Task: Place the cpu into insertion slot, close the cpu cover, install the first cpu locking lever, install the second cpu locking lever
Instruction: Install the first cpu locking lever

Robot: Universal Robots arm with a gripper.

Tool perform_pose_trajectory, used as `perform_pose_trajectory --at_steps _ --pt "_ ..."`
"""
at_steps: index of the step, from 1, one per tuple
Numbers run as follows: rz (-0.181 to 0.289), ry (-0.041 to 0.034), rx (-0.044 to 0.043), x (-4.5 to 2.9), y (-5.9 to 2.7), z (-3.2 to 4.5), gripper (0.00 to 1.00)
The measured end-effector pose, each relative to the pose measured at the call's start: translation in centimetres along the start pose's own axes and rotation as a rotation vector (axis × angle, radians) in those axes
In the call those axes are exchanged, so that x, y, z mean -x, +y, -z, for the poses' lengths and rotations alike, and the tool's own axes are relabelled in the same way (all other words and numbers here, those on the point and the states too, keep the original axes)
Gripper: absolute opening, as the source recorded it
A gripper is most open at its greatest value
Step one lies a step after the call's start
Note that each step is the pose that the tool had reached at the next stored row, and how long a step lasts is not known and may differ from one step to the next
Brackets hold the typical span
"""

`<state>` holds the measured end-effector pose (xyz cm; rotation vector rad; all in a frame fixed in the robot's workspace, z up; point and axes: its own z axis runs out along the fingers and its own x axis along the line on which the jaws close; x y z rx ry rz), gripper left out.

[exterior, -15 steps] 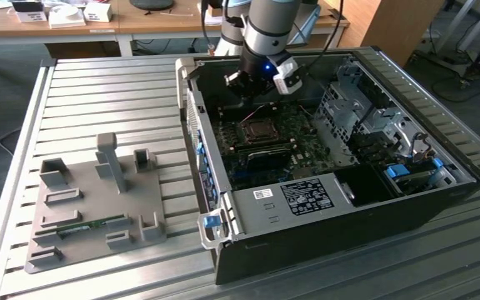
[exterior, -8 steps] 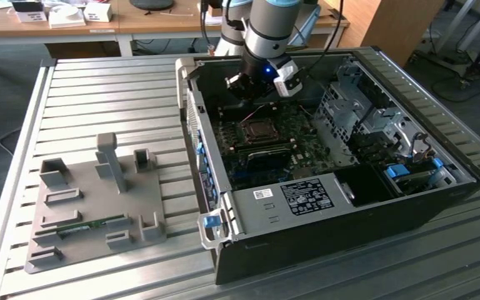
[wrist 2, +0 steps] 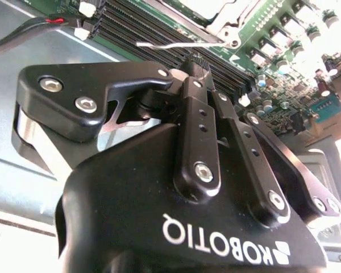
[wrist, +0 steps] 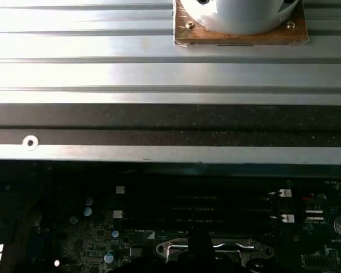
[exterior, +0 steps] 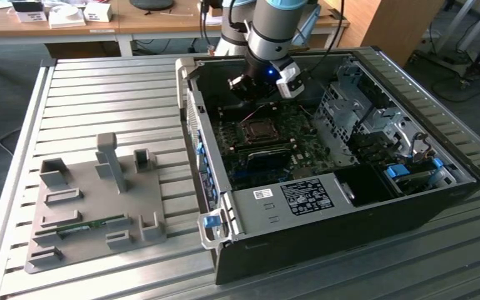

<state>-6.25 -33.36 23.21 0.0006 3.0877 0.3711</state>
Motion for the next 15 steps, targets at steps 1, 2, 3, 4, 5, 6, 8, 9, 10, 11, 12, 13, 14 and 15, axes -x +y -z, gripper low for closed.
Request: perform_pose_trajectory --at_steps 1,2,3,4,5,6,8,9,10,11,12,13,14,15 --pt "0.0 0.0 0.0 0.05 -0.02 -0.11 0.11" --pt "0.0 0.0 0.0 0.1 -0.04 -0.23 0.11" --pt "0.0 0.0 -0.0001 0.15 -0.06 -0.34 0.11" --pt "0.0 0.0 0.0 0.19 -0.07 -0.46 0.11" --pt "0.0 0.0 0.0 0.23 -0.08 -0.56 0.11" --pt "0.0 0.0 -0.0001 0.24 -0.06 -0.64 0.11" --pt "0.0 0.0001 -0.0001 0.25 0.06 -0.72 0.11" --pt "0.0 0.0 0.0001 0.24 0.14 -0.77 0.11" --pt "0.0 0.0 0.0 0.24 0.21 -0.82 0.11" --pt "0.0 0.0 0.0001 0.25 0.28 -0.88 0.11" --pt "0.0 0.0 0.0001 0.26 0.35 -0.94 0.11" --pt "0.0 0.0 0.0001 0.28 0.4 -1.0 0.11" --pt "0.0 0.0001 0.0002 0.35 0.43 -1.05 0.11" --pt "0.0 -0.0001 0.0003 0.43 0.45 -1.1 0.11"
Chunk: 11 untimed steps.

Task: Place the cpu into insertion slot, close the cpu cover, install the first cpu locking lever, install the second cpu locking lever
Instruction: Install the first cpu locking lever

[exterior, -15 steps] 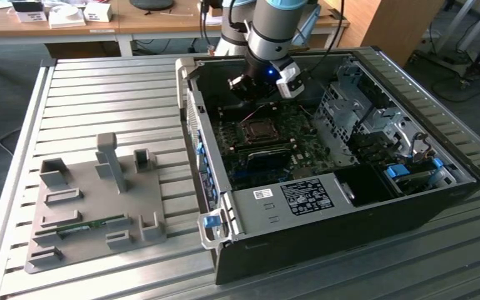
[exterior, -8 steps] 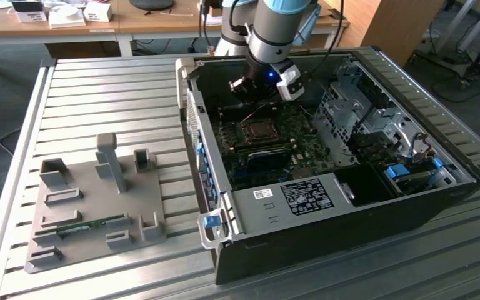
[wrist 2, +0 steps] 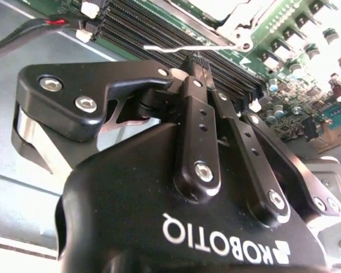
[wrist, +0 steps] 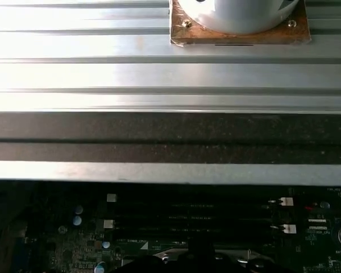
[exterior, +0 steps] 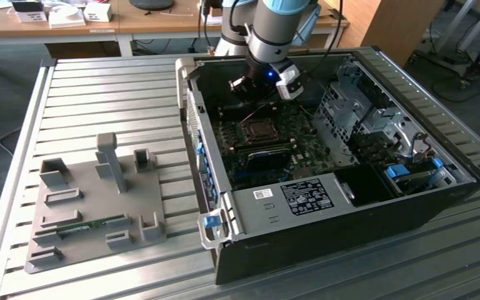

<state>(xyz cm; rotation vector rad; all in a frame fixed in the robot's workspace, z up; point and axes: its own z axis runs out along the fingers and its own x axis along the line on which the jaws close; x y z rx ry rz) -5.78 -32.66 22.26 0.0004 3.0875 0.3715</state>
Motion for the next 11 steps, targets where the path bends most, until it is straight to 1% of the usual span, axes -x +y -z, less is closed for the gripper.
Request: perform_pose_trajectory --at_steps 3,11 --pt "0.0 0.0001 -0.0001 0.28 0.02 -0.08 0.11" --pt "0.0 0.0003 -0.0004 0.31 0.04 -0.01 0.11"
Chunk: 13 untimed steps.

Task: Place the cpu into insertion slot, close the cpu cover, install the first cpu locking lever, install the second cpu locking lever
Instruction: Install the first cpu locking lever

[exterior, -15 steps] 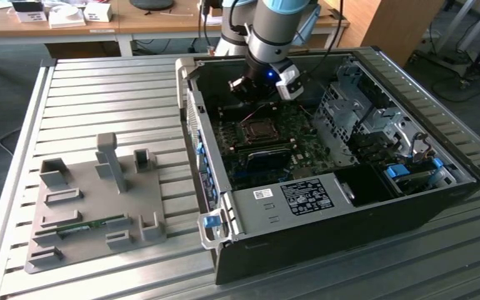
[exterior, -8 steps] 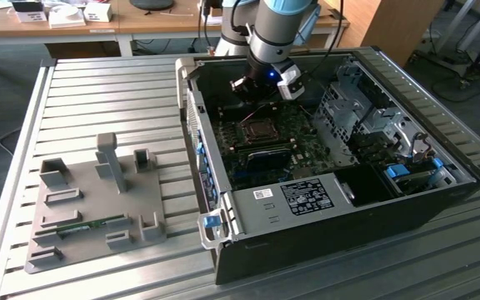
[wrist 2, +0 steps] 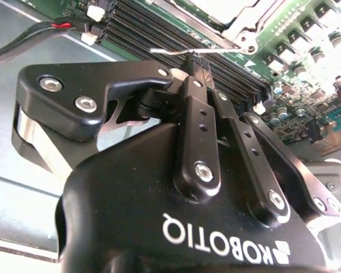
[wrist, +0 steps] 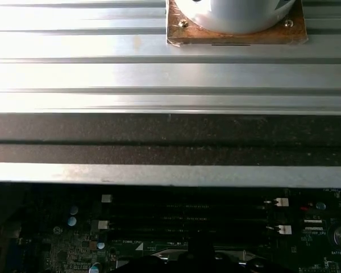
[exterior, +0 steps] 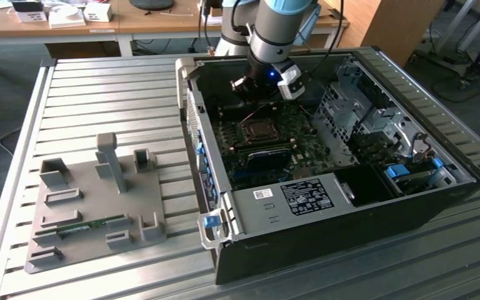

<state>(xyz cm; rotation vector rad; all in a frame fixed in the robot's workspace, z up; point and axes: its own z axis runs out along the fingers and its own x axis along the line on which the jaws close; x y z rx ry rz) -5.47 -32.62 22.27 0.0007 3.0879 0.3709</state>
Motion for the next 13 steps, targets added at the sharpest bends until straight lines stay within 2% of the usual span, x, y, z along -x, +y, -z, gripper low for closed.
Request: perform_pose_trajectory --at_steps 13 --pt "0.0 -0.0002 0.0003 0.26 -0.03 -0.08 0.11"
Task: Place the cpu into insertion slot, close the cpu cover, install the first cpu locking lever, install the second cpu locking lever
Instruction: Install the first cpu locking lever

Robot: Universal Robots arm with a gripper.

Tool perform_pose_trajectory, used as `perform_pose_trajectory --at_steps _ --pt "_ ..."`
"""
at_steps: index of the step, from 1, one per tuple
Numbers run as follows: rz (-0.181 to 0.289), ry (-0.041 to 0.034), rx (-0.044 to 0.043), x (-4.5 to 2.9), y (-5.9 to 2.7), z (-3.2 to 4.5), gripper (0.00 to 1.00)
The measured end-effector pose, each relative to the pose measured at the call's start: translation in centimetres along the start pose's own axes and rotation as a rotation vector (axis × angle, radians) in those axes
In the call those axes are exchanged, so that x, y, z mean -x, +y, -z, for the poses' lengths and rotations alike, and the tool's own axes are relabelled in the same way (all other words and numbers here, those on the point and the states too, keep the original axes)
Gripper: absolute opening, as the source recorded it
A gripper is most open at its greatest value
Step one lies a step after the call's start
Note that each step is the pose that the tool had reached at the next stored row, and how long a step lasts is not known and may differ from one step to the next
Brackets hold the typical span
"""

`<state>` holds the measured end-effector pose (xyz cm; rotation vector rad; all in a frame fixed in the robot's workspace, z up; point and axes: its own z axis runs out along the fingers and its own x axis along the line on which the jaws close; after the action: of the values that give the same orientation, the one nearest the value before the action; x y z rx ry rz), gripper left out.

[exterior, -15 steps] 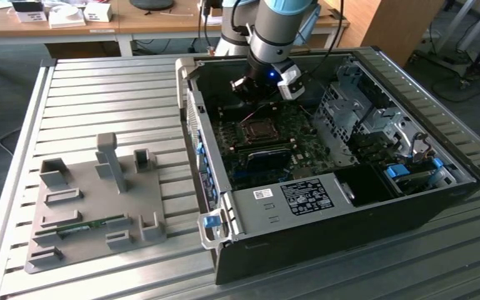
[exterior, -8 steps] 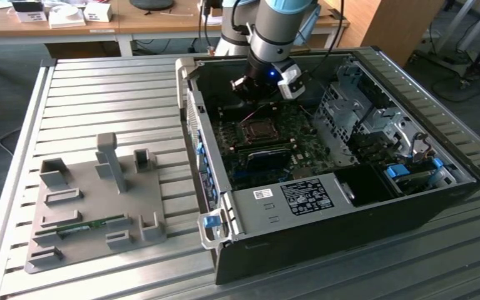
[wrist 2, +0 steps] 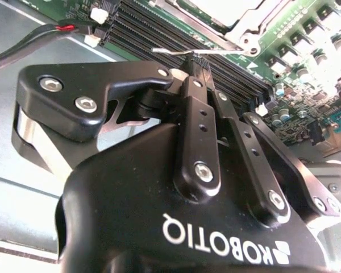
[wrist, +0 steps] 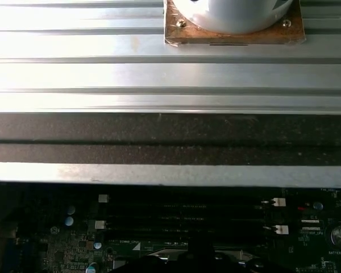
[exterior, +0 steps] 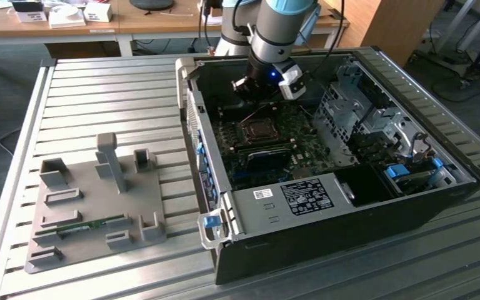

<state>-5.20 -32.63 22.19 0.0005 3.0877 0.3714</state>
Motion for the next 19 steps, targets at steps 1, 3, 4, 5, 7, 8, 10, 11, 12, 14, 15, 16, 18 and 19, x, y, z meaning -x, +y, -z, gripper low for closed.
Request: perform_pose_trajectory --at_steps 1,3,4,5,7,8,10,11,12,14,15,16,18,19 --pt "0.0 0.0 -0.0001 0.01 0.0 0.0 0.11" --pt "0.0 0.0 0.0 0.05 -0.01 0.0 0.11" --pt "0.0 0.0 0.0001 0.07 -0.01 0.0 0.11" --pt "0.0 0.0 0.0001 0.08 -0.01 0.0 0.11" --pt "0.0 -0.0001 0.0 0.1 -0.01 0.0 0.11" --pt "0.0 -0.0001 0.0001 0.1 -0.01 0.0 0.11" --pt "0.0 -0.0001 0.0001 0.11 -0.02 -0.03 0.11" --pt "0.0 -0.0002 0.0002 0.11 -0.03 -0.08 0.11" --pt "0.0 -0.0001 0.0001 0.1 -0.04 -0.12 0.11" --pt "0.0 0.0 0.0 0.1 -0.07 -0.22 0.11" --pt "0.0 -0.0001 0.0 0.1 -0.08 -0.28 0.11" --pt "0.0 0.0 0.0 0.1 -0.1 -0.33 0.11" --pt "0.0 0.0 0.0 0.09 -0.12 -0.43 0.11" --pt "0.0 0.0 0.0 0.09 -0.13 -0.48 0.11"
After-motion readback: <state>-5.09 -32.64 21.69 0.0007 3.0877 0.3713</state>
